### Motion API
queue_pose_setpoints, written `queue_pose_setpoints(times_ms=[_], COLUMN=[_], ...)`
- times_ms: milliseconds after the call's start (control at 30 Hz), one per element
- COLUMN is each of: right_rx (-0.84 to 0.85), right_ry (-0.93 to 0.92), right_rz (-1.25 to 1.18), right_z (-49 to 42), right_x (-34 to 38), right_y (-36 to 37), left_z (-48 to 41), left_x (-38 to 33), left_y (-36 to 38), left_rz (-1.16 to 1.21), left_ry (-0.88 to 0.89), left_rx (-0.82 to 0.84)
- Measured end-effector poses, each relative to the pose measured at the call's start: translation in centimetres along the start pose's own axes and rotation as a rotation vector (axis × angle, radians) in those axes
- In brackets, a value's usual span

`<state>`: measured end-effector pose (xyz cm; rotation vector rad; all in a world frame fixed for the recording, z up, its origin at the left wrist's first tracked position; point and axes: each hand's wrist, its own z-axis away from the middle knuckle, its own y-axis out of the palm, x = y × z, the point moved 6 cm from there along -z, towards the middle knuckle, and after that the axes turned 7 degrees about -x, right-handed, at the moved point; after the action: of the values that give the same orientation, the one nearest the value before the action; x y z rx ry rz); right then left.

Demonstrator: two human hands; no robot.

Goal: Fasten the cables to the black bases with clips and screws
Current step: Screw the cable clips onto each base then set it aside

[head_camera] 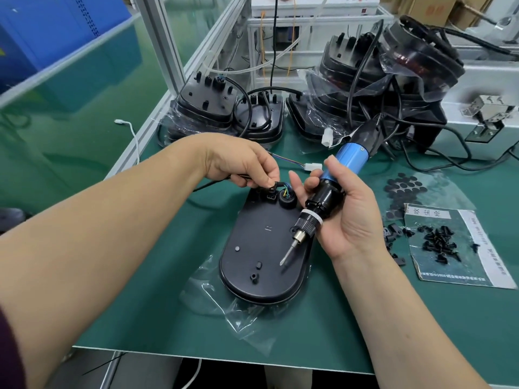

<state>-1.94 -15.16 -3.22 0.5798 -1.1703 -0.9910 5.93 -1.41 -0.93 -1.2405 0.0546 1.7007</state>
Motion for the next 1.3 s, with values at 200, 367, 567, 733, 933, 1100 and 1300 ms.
queue_pose_setpoints(times_ms=[200, 367, 567, 733, 933, 1100, 1300], right_rx=[-0.017, -0.015, -0.012, -0.007, 0.002, 0.004, 0.016], right_ry=[0.009, -0.004, 0.0, -0.003, -0.007, -0.022, -0.03], right_rz=[-0.005, -0.011, 0.022, 0.055, 0.07, 0.077, 0.075], right_z=[0.0, 0.0, 0.1, 0.3, 0.3, 0.3, 0.3], right_x=[-0.1, 0.1, 0.1, 0.0, 0.1, 0.0, 0.1], right_y=[-0.1, -0.2, -0.2, 0.1, 0.3, 0.3, 0.3], left_z=[-0.1, 0.0, 0.7, -0.1, -0.9, -0.9, -0.8], left_x=[-0.9, -0.8, -0.5, -1.0, 0.0, 0.3, 0.0], left_y=[-0.1, 0.0, -0.2, -0.2, 0.0, -0.4, -0.3], left_rz=[-0.12, -0.126, -0.074, -0.109, 0.024, 0.041, 0.012], left_ry=[-0.052, -0.025, 0.055, 0.016, -0.012, 0.008, -0.004], left_rx=[-0.005, -0.037, -0.091, -0.001, 0.022, 0.018, 0.035])
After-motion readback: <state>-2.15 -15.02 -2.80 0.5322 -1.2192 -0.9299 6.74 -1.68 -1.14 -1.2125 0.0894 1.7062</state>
